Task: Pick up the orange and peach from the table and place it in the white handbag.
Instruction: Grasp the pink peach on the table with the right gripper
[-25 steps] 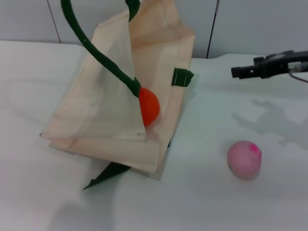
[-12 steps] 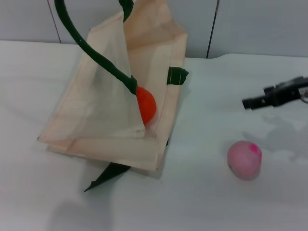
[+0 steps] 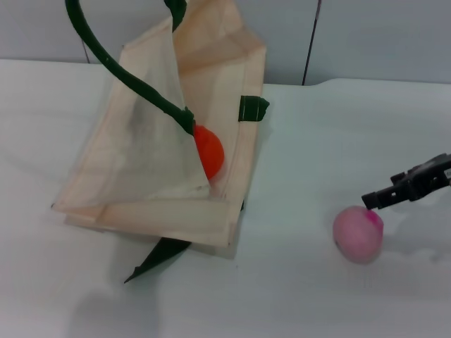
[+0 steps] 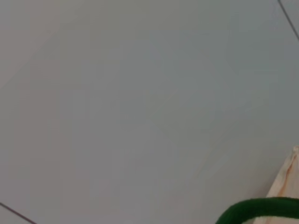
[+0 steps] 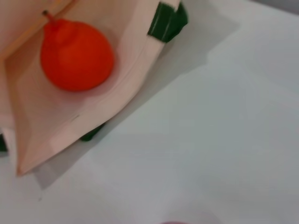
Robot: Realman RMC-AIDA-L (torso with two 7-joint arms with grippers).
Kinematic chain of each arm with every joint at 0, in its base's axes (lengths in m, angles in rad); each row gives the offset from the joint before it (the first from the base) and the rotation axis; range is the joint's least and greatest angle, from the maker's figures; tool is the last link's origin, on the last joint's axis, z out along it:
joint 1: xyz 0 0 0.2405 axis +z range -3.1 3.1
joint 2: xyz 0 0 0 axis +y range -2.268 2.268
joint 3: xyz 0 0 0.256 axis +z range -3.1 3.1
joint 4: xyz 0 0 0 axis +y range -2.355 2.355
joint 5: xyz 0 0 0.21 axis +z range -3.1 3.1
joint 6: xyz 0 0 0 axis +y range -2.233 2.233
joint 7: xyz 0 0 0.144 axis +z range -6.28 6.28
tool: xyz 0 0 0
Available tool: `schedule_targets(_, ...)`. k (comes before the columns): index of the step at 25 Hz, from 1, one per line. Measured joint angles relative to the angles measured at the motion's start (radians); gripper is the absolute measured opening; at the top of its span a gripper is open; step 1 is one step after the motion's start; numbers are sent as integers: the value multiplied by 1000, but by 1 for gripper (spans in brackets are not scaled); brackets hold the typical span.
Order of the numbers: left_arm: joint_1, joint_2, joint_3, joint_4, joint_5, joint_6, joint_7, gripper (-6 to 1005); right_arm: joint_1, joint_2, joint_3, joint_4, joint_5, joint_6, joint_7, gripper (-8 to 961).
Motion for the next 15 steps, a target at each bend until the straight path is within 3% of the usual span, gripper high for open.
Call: schedule_targets(15, -1, 2, 1, -11, 14, -3, 2, 123, 39, 2, -29, 136, 4, 18, -17, 857)
